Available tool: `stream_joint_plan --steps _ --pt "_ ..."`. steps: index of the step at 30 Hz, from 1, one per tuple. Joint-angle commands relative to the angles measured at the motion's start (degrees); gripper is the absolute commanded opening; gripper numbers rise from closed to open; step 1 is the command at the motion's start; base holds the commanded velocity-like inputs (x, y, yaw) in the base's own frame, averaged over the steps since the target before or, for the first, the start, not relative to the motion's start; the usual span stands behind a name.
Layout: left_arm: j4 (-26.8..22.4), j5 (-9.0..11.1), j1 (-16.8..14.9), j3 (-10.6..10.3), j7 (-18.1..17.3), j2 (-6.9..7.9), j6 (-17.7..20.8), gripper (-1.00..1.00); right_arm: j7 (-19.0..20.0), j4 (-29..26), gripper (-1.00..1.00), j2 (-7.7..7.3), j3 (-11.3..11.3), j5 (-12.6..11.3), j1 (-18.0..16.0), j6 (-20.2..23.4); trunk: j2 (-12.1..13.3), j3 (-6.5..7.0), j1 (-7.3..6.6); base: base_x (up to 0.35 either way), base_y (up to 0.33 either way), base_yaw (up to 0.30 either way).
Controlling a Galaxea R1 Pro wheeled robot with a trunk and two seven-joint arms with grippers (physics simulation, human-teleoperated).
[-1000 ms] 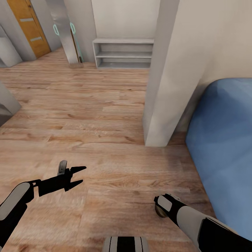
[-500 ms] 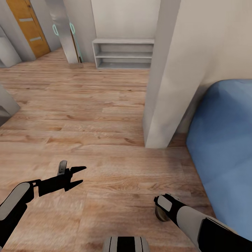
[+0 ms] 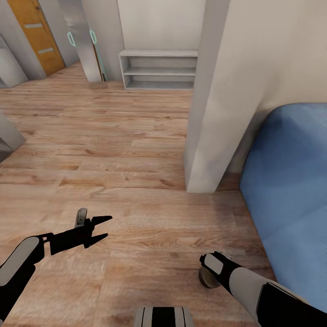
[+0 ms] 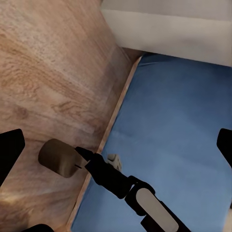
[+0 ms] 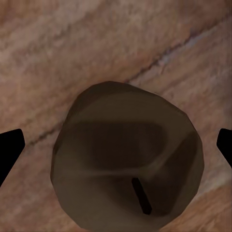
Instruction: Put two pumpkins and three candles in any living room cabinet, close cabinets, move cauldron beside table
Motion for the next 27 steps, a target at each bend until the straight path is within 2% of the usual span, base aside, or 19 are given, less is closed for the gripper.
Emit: stream_joint_plan --steps 1,10,14,20,25,27 --pt "0.0 0.4 0.0 -0.1 0.3 0.04 0.1 1.0 -0.3 -0.1 1.0 -0.02 0.3 0.0 0.0 0.4 0.0 -0.04 -0.01 0.0 -0.004 0.0" --pt "0.0 0.4 0.0 -0.1 0.3 0.04 0.1 1.0 -0.3 -0.1 1.0 -0.02 0.3 0.0 0.0 0.4 0.0 -0.04 -0.01 0.0 -0.001 0.0" --pt "0.0 0.4 0.0 0.0 0.3 0.04 0.1 1.0 -0.3 -0.1 1.0 -0.02 0.3 0.0 0.0 0.4 -0.1 -0.93 0.09 0.0 0.0 0.0" --pt "0.0 0.4 0.0 0.0 0.3 0.08 0.1 1.0 -0.3 -0.1 1.0 -0.1 0.3 0.0 0.0 0.9 -0.1 -0.93 0.09 0.0 0.0 0.0" --pt "0.0 0.4 0.0 0.0 0.3 0.1 0.1 1.0 -0.4 0.0 1.0 -0.82 0.3 -0.1 0.0 1.6 -0.1 -0.93 0.09 0.0 0.0 0.0" --pt "0.0 0.4 0.0 0.0 0.3 0.11 0.1 1.0 -0.4 0.0 1.0 -0.93 0.3 -0.1 0.0 3.2 -0.1 -1.37 0.14 0.0 0.0 0.0"
